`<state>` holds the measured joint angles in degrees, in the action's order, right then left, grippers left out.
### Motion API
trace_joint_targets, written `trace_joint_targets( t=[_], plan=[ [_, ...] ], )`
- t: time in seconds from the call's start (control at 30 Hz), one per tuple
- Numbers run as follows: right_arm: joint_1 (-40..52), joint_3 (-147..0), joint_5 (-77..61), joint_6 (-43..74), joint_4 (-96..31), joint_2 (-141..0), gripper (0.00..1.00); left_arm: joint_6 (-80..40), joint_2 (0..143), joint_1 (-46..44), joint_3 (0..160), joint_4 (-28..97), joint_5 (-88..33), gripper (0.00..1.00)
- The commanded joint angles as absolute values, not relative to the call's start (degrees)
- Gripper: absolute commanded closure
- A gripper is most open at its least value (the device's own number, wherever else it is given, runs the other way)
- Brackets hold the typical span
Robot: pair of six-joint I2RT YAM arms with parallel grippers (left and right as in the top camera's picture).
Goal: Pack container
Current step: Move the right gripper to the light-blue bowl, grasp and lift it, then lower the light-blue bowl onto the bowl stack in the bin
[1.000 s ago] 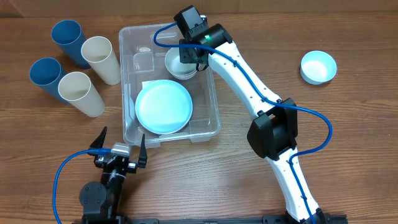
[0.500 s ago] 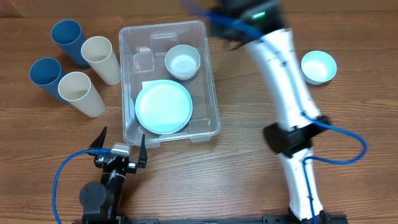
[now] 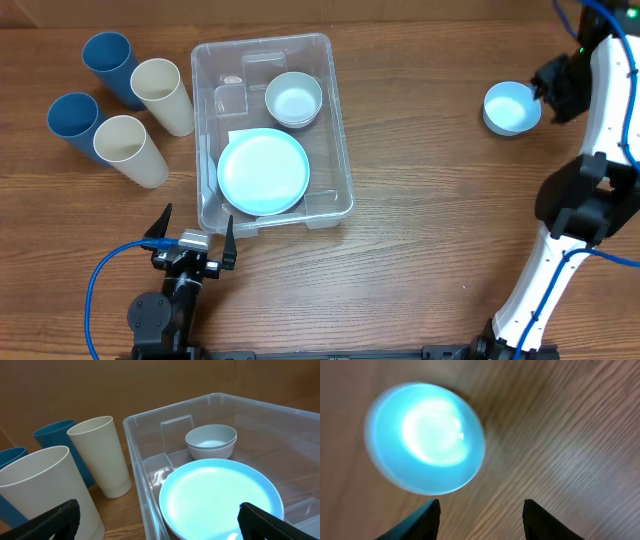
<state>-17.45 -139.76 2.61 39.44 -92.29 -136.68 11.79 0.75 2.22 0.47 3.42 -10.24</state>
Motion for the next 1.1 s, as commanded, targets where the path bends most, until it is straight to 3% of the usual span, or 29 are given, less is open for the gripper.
trace_joint_targets(
  t=[0.0, 0.17, 0.23, 0.3, 0.37, 0.4, 0.67, 0.87, 1.07],
  plan=[
    [-16.8, -132.09, 2.87, 40.32, -87.72, -135.79, 0.45, 11.77, 0.25, 1.89, 0.27, 3.4, -10.09, 0.0],
    [-16.56, -120.2, 2.85, 40.07, -76.38, -135.79, 0.46, 11.77, 0.25, 1.89, 0.27, 3.4, -10.09, 0.0],
    [-16.56, -117.75, 2.83, 40.07, -74.28, -135.79, 0.52, 11.77, 0.25, 1.89, 0.27, 3.4, -10.09, 0.0],
    [-16.47, -115.98, 2.85, 40.07, -72.95, -135.79, 0.65, 11.77, 0.25, 1.89, 0.27, 3.4, -10.09, 0.0],
    [-16.45, -115.42, 2.85, 40.1, -72.36, -135.79, 0.91, 11.77, 0.25, 1.89, 0.27, 3.4, -10.09, 0.0],
    [-16.36, -115.48, 2.81, 40.1, -72.25, -135.76, 0.96, 11.77, 0.25, 1.89, 0.27, 3.4, -10.09, 0.0],
    [-12.75, -130.43, -1.13, 33.32, -79.46, -133.47, 0.96, 11.77, 0.25, 1.89, 0.27, 3.4, -10.09, 0.0],
    [3.73, -150.19, -2.15, 23.51, -83.74, -127.9, 0.96, 11.77, 0.25, 1.89, 0.27, 3.4, -10.09, 0.0],
    [19.2, -148.53, 4.89, 22.41, -78.63, -128.25, 0.96, 11.77, 0.25, 1.89, 0.27, 3.4, -10.09, 0.0]
  ],
)
